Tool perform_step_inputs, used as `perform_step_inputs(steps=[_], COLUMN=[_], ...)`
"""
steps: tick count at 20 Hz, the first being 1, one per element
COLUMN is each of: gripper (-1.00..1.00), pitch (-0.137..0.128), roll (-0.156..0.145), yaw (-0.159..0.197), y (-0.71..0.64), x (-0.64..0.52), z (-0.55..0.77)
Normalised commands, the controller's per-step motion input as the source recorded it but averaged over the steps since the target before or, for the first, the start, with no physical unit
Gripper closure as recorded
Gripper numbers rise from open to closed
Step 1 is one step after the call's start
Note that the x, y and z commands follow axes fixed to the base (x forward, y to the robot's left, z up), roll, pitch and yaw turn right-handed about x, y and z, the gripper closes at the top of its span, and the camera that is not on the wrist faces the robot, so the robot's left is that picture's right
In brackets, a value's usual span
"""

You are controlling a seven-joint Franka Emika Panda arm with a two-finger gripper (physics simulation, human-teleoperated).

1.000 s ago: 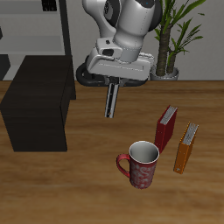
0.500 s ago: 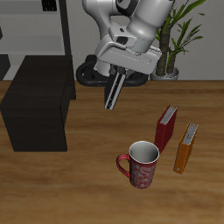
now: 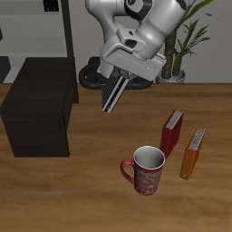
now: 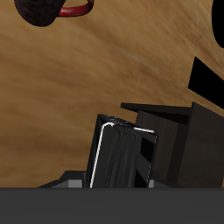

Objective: Place the striped book in the top region of the shelf

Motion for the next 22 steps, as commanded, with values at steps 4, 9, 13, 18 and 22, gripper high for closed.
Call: perform_step_inputs(steps=[4, 9, 13, 18, 22], gripper=[1.0, 1.0, 1.0, 1.0, 1.0], pitch=[0.039, 0.022, -0.024, -0.017, 0.008], roll=[-0.057, -0.023, -0.052, -0.088, -0.088], yaw=[0.007, 0.01, 0.023, 0.007, -0.016], y=[0.04, 0.24, 0.28, 0.02, -0.06], x=[0.05, 0.01, 0.0, 0.04, -0.02], z=[-0.14, -0.13, 0.0, 0.04, 0.0])
